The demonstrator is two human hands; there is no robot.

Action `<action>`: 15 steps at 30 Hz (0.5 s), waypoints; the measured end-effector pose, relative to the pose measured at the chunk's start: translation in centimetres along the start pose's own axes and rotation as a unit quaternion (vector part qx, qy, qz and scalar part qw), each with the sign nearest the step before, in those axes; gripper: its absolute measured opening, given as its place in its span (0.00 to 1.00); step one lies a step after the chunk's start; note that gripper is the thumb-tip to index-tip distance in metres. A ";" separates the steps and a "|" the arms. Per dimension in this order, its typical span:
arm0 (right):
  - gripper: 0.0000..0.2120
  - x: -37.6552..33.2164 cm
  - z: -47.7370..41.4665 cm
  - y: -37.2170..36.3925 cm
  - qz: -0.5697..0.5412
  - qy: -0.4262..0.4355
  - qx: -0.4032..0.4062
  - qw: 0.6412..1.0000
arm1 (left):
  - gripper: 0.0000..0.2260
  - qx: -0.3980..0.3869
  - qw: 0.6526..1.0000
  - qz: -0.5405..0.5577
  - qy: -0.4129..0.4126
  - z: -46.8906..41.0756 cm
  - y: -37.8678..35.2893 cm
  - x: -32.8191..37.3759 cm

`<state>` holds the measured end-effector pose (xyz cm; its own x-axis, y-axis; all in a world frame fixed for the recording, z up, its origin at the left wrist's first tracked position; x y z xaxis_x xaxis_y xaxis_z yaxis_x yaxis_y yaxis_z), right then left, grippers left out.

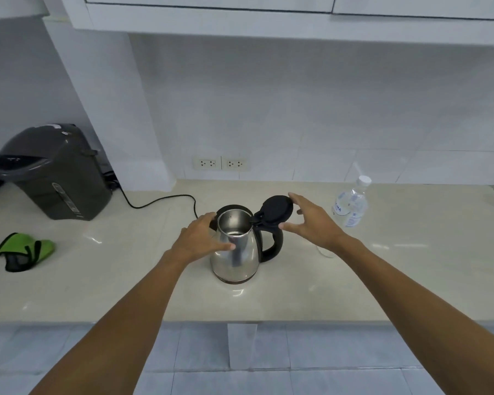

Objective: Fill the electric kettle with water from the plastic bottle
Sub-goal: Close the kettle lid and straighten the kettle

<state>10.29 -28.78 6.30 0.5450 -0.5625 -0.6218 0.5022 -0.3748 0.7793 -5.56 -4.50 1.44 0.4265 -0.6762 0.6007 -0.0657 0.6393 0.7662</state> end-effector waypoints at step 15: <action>0.38 -7.5 -4.2 -1.4 -0.001 0.136 -0.055 0.989 | 0.49 -0.015 0.998 0.067 -0.009 -0.6 0.2 -0.6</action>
<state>8.31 -20.98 9.52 0.6976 -0.3365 -0.6326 0.5652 -0.2842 0.7745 -5.32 -3.79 1.10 0.3996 -0.5900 0.7016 -0.0932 0.7352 0.6714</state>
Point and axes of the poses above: each hand's wrist, its own z-axis away from the middle knuckle, its own y-axis out of the back of the hand, x = y × z, the point moved 7 cm from there along -z, towards the middle knuckle, and after that the axes turned 7 degrees about -x, right-handed, at the moved point
